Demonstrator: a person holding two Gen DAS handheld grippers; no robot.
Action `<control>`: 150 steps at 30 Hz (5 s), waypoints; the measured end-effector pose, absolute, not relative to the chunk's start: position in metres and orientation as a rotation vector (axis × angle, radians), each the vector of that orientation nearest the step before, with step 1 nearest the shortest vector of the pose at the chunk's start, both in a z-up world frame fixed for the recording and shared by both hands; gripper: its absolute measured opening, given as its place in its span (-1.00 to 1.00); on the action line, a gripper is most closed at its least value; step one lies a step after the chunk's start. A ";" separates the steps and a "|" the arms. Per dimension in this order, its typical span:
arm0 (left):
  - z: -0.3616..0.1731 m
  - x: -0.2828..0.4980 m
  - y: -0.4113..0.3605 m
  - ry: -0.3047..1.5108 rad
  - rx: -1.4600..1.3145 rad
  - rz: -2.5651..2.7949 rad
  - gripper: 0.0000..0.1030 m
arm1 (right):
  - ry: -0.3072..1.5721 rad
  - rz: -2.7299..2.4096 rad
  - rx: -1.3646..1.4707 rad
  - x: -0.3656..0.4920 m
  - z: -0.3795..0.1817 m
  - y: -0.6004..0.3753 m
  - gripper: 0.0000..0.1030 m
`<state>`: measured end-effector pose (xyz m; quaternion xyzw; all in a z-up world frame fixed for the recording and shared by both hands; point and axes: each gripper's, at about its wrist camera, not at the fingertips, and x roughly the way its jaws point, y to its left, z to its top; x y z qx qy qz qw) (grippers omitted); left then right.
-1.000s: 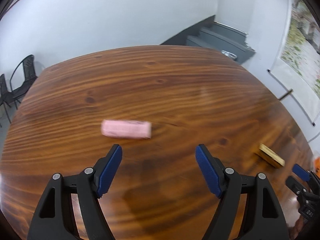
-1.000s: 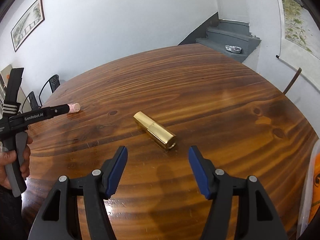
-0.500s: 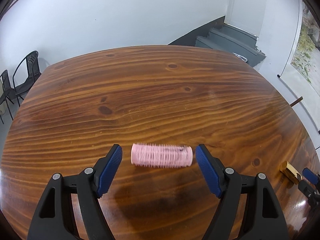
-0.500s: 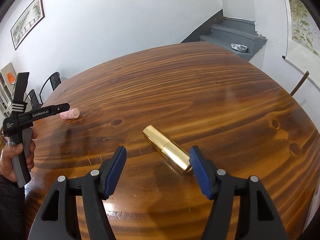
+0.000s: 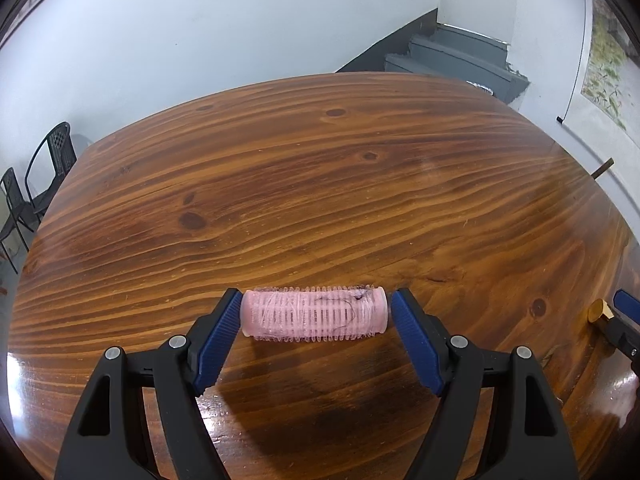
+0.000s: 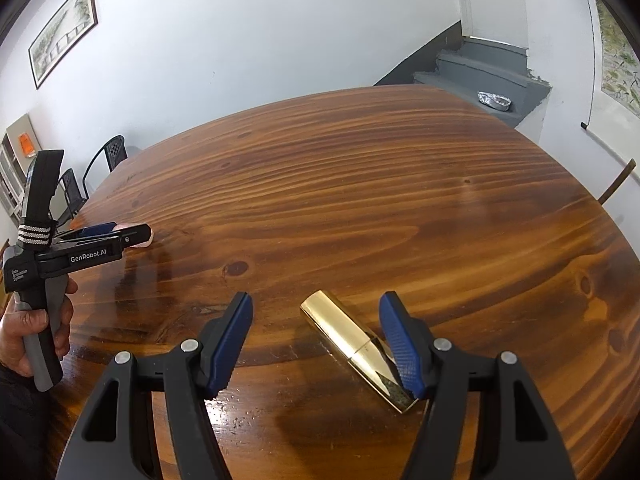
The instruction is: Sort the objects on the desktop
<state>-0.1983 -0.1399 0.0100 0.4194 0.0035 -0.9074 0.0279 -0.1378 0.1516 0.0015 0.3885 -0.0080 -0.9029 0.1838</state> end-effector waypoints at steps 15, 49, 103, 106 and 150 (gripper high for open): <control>0.015 -0.184 -0.109 -0.094 1.279 -2.921 0.45 | 0.007 -2.514 1.131 -0.134 -0.003 0.154 0.36; 0.051 -0.102 0.016 -0.187 1.228 -3.146 0.45 | -0.111 -2.634 1.145 -0.084 0.006 0.194 -0.51; 0.086 -0.007 0.254 -0.293 1.332 -3.546 0.45 | -0.502 -3.239 0.894 0.098 0.046 0.468 -0.51; 0.088 -0.004 0.273 -0.314 1.340 -3.578 0.45 | -0.520 -3.231 0.922 0.092 0.038 0.477 -0.51; 0.086 0.025 0.312 -0.447 1.306 -3.529 0.53 | -0.561 -3.210 0.905 0.127 0.030 0.481 0.60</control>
